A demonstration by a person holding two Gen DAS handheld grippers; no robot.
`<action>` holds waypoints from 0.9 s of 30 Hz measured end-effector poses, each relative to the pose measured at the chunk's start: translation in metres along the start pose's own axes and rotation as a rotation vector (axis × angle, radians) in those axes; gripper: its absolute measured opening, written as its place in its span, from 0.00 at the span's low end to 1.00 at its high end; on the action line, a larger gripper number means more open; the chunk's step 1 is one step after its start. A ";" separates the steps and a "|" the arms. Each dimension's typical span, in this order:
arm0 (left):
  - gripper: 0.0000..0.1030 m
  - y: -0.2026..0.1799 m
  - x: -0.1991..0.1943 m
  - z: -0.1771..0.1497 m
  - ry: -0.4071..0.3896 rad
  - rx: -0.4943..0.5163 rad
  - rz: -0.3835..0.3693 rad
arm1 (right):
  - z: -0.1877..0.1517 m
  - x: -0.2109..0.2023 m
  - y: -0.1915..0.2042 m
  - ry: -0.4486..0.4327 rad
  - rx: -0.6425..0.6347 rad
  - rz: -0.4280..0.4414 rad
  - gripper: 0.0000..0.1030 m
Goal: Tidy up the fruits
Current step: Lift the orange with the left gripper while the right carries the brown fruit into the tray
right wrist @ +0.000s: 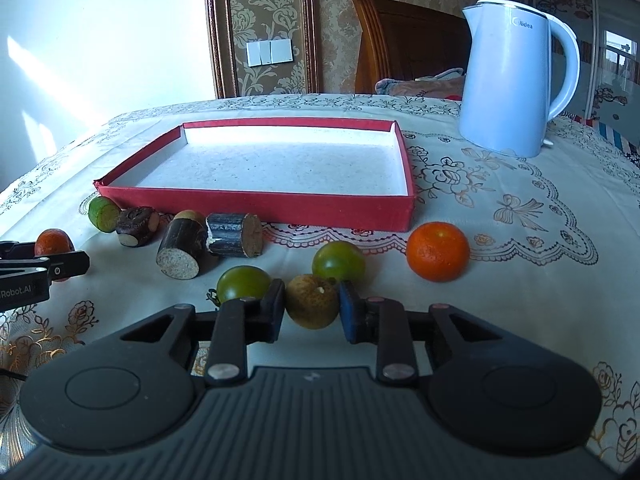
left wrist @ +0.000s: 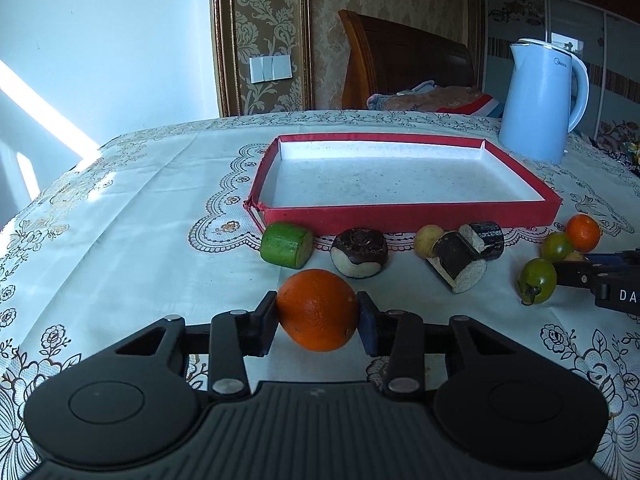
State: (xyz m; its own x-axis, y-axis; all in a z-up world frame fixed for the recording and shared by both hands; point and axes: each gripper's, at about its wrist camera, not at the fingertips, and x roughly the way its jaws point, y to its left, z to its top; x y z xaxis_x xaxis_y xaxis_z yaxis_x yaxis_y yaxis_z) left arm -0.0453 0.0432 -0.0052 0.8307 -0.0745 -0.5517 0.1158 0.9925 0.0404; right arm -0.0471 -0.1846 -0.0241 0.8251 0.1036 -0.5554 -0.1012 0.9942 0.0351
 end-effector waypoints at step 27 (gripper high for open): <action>0.39 -0.040 0.049 0.067 -0.039 0.013 -0.046 | 0.064 0.019 -0.004 -0.146 -0.032 -0.063 0.26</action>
State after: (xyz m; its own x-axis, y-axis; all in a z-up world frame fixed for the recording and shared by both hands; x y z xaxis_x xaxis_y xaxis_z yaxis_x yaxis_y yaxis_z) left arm 0.0272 -0.0065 0.0224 0.8451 -0.1237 -0.5200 0.1608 0.9866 0.0266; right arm 0.0049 -0.1853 0.0183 0.9021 0.0462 -0.4291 -0.0623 0.9978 -0.0236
